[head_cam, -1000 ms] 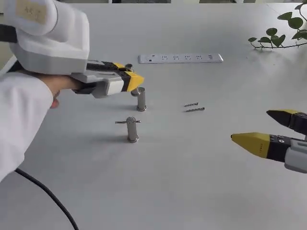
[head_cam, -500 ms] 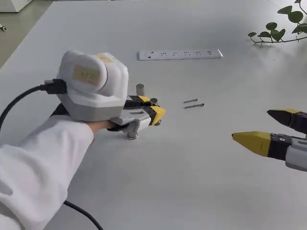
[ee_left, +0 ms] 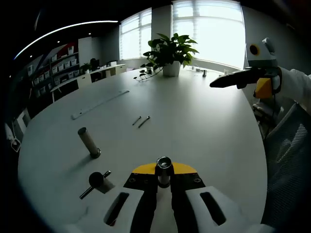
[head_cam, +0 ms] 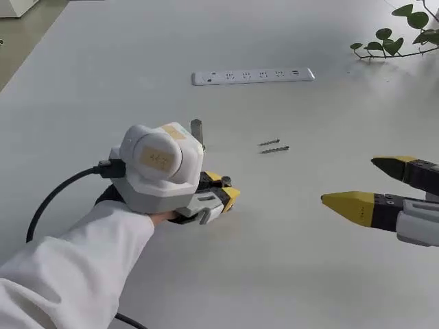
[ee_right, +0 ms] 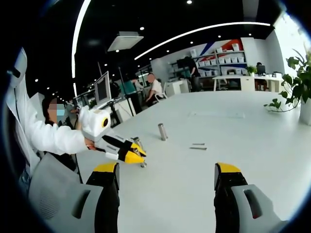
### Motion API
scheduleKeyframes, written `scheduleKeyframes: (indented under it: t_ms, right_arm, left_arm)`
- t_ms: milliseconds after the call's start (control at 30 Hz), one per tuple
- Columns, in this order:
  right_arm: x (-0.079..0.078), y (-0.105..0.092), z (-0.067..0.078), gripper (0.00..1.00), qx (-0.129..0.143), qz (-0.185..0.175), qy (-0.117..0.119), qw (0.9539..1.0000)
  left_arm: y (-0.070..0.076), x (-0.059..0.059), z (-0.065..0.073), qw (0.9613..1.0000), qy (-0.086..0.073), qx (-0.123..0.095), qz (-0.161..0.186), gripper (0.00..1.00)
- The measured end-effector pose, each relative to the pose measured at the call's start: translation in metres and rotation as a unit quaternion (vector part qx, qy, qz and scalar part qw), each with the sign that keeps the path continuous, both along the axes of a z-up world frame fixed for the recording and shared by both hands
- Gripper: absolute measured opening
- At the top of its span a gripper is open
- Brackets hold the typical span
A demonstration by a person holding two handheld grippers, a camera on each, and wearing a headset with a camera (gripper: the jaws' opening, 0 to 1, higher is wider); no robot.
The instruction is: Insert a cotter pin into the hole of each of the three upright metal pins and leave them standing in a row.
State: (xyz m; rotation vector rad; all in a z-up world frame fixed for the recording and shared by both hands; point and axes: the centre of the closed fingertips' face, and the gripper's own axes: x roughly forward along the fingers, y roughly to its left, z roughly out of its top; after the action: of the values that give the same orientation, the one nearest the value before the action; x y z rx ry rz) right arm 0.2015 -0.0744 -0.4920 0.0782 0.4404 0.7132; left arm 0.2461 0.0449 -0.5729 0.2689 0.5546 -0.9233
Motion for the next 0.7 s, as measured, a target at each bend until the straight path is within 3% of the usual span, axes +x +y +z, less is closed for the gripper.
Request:
scheduleKeyframes:
  t_ms: [133, 367, 700]
  right_arm:
    - [-0.0007, -0.0011, -0.0014, 0.78, -0.002, -0.002, 0.002, 1.0]
    - [-0.0026, -0.0018, -0.0035, 0.78, -0.004, -0.002, 0.005, 1.0]
    - [-0.0024, 0.0016, -0.0021, 0.78, -0.004, 0.004, 0.004, 1.0]
  left_arm:
    - [-0.0004, -0.0042, -0.004, 0.9999, 0.007, -0.009, 0.006, 0.07]
    - [-0.0028, -0.0067, -0.0052, 0.9998, 0.002, -0.02, 0.003, 0.07]
    - [-0.0059, -0.0097, -0.0066, 0.9997, -0.004, -0.019, -0.012, 0.07]
